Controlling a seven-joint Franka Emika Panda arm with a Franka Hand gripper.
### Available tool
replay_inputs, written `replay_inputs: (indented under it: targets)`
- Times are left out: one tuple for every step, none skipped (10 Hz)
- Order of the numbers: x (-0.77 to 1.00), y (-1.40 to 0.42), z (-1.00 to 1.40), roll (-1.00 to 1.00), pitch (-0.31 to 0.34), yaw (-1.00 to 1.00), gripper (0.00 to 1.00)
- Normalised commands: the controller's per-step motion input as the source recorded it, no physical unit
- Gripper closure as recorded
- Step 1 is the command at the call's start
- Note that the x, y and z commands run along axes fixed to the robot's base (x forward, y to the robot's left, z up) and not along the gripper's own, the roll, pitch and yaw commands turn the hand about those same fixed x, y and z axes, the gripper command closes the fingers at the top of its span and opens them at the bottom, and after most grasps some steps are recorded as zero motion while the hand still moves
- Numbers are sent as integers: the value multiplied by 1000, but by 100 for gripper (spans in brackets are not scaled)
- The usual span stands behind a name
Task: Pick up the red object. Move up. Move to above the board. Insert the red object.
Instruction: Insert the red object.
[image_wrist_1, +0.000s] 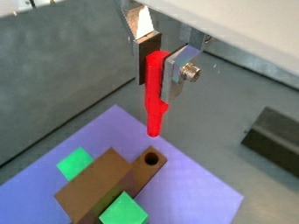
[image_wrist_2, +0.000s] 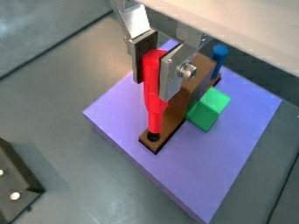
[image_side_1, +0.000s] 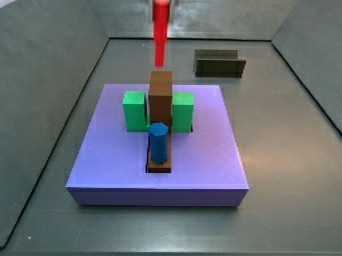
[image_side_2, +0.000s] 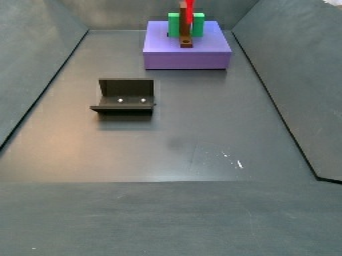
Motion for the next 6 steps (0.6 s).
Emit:
replay_inputs:
  targets:
    - [-97, 0, -529, -166, -86, -177, 100]
    - [-17, 0, -374, -260, -147, -260, 100]
    - [0, 0, -354, -263, -153, -269, 100]
    - [71, 0, -271, -197, -119, -254, 100]
    - [191, 0, -183, -59, -50, -243, 100]
    - [197, 0, -163, 0, -34, -194, 100]
